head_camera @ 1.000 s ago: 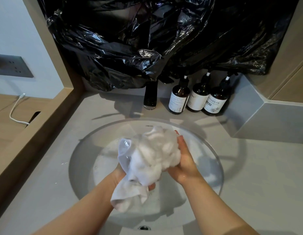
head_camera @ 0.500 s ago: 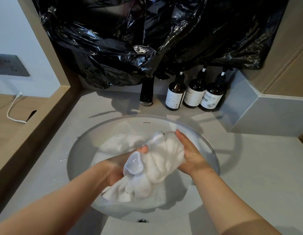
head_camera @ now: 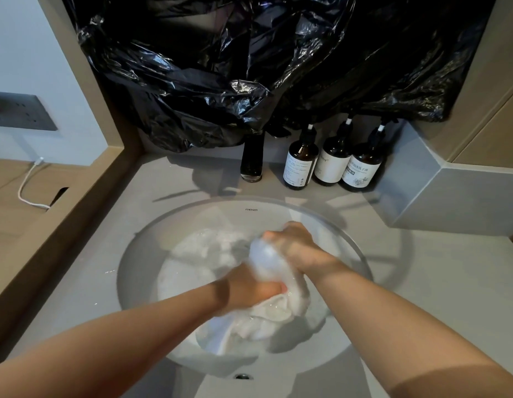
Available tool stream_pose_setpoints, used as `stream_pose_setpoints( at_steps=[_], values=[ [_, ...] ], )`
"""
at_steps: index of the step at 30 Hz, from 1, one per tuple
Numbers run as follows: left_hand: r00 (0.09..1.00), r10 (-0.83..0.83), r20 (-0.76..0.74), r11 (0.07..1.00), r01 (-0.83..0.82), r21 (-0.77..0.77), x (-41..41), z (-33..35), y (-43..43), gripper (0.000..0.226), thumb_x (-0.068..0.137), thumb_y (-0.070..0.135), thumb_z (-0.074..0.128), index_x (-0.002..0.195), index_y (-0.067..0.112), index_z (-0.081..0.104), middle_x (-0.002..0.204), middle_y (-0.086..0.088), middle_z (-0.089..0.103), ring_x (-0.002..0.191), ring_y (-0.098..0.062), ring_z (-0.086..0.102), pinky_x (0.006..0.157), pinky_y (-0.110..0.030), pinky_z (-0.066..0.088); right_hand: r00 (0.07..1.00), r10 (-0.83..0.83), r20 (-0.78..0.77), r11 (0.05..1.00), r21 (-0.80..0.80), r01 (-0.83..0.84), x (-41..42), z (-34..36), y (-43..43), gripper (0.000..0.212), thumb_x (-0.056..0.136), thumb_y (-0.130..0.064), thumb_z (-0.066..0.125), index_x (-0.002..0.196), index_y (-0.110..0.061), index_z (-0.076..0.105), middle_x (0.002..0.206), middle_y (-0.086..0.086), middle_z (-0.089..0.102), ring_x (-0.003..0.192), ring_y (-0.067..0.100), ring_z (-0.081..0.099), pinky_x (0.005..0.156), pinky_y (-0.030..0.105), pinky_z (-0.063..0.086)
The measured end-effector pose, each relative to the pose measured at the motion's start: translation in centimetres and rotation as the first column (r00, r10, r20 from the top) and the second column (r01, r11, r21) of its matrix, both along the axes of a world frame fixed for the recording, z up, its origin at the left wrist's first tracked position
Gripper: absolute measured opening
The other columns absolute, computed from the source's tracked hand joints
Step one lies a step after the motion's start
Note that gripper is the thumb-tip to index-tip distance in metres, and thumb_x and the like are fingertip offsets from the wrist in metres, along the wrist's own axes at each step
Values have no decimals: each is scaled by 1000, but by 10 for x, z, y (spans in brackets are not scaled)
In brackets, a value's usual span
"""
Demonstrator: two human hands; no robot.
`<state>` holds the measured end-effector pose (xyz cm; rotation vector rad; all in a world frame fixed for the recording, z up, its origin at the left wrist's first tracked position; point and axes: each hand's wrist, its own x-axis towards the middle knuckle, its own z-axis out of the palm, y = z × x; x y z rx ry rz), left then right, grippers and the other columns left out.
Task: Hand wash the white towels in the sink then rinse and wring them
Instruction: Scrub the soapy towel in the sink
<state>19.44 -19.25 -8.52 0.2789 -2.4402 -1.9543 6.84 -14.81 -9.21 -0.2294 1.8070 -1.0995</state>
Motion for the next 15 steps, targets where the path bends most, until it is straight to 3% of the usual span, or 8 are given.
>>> stream_pose_setpoints(
  at_steps=[1,2,4,5,8,10,13,15],
  values=[
    [997,6,81,999,-3,-32,2,-3,-1,39,70,15,55,109,23,53,107,1,54,103,-10,55,88,-30,50,997,-81,-11,996,-42,81,-3,-4,1,31,67,-41,67,82,-19,51,82,0,55,81,22,54,78,29,49],
    [996,15,90,999,-10,-53,3,-9,-4,41,72,16,59,112,23,53,108,2,56,106,-11,56,88,-30,51,998,-25,-60,998,-56,22,0,0,2,37,68,-40,70,90,-18,50,88,2,54,80,23,54,65,25,48],
    [973,79,217,996,-68,-60,3,-5,-12,37,81,21,68,115,25,53,99,12,58,102,-9,58,80,-16,50,994,-48,-98,987,-159,32,-10,-3,6,29,81,-29,69,97,-19,47,85,2,53,69,19,54,43,17,38],
    [953,96,288,995,-93,-26,7,2,-16,40,81,27,71,117,25,53,96,17,57,98,-7,58,79,-12,48,999,-51,-11,973,-228,47,-13,1,12,26,85,-25,68,100,-18,48,81,1,55,64,15,54,40,15,37],
    [930,82,358,968,-160,194,16,23,-31,51,68,40,75,113,24,58,100,10,67,93,-6,66,83,-20,52,946,39,321,899,-425,107,-22,13,26,38,85,-28,68,119,-20,53,102,5,67,80,18,64,64,23,51],
    [931,66,359,912,-203,357,23,37,-35,60,46,37,85,100,22,64,84,8,72,72,-1,69,68,-15,52,885,75,459,831,-519,198,-26,10,34,53,76,-33,73,126,-25,56,119,9,64,99,27,62,78,38,52],
    [942,60,331,866,-213,451,24,36,-41,81,8,52,90,77,14,71,63,-1,68,60,-12,66,61,-19,50,834,116,540,765,-584,272,-21,4,37,72,44,-38,93,110,-25,68,109,8,70,91,26,70,72,38,58],
    [942,62,329,846,-224,484,24,31,-41,72,11,57,89,68,16,75,64,-3,66,61,-15,64,61,-22,49,842,120,526,746,-607,273,-14,13,32,77,29,-40,95,98,-20,70,97,8,73,83,23,72,66,35,59]
  ],
)
